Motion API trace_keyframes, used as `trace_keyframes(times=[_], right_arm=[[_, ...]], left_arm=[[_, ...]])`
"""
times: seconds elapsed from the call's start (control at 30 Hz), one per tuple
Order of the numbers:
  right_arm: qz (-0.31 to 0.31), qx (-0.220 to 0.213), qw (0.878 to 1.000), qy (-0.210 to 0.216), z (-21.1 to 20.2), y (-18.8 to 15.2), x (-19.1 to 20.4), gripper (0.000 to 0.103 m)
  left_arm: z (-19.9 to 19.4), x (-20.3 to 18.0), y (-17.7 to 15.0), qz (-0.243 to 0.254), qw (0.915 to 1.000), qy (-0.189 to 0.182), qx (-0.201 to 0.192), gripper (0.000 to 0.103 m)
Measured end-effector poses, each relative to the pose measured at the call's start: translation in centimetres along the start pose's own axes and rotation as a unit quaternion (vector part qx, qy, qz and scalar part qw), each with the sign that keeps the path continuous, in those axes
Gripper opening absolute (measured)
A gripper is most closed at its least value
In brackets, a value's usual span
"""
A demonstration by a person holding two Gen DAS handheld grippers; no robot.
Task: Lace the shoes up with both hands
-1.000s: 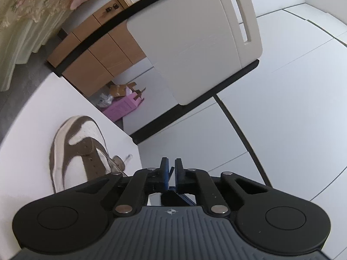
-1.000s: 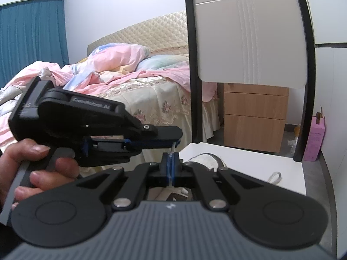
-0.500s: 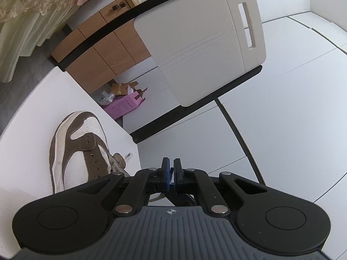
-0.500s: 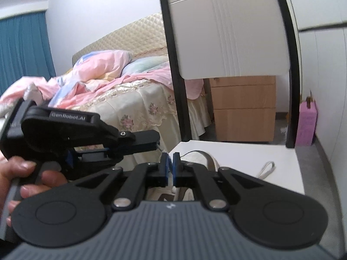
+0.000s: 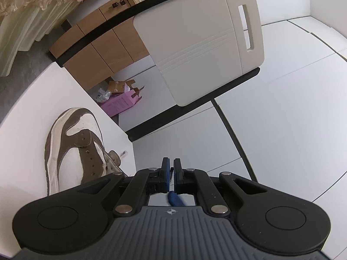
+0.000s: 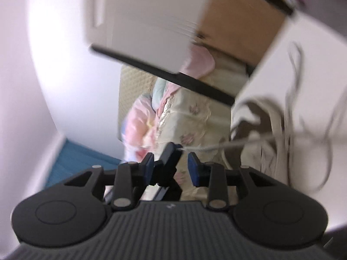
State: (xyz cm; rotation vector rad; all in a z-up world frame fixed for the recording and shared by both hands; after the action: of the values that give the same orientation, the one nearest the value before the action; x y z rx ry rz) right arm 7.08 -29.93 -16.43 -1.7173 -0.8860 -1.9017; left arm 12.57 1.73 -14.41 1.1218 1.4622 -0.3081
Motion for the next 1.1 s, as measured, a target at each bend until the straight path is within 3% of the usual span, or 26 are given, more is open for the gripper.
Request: trace_keyframes(times=[0.23,0.57,0.73,0.77,0.87,0.97,1.1], right_arm=[[0.116,-0.03,0.992,0.032,0.4,0.6,-2.9,0.036],[0.144,-0.055,0.987,0.039,-0.2,1.0,-4.0,0.035],[0.147,-0.061,0.986,0.05,-0.5,1.2,-3.9,0.024],[0.143,-0.059,0.987,0.048,-0.5,1.2,-3.8,0.015],[0.137,-0.051,0.989,0.038,-0.4,1.1,-3.6,0.013],[0.127,-0.057,0.99,0.033,-0.4,1.2,-3.5,0.002],[0.118,-0.066,0.991,0.018,-0.8,1.3,-3.6,0.002]], left_arm=[[0.0,-0.2,-0.1,0.004,1.0,-0.008,0.004,0.004],[0.3,-0.4,-0.3,0.005,0.9999,-0.01,0.013,0.004],[0.3,-0.4,-0.4,0.007,0.9998,-0.008,0.016,0.004],[0.3,-0.4,-0.4,0.007,0.9998,-0.007,0.016,0.004],[0.4,-0.4,-0.5,0.007,0.9998,-0.007,0.018,0.004],[0.4,-0.5,-0.5,0.01,0.9997,-0.005,0.021,0.004],[0.3,-0.3,-0.5,0.003,0.9998,-0.006,0.018,0.004]])
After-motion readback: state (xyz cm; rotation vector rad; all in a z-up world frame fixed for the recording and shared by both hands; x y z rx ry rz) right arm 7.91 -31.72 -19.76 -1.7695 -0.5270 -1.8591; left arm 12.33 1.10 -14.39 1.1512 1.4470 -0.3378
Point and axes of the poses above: each gripper's, at about its wrist camera, not at the fingertips, and z roughly the way its jaws point, x to its left, y to its top, the point moved 1 cm from there along z, roughly the way its jaws point, and after that the axes turned 6 degrees about y, right-handed, at the moved point
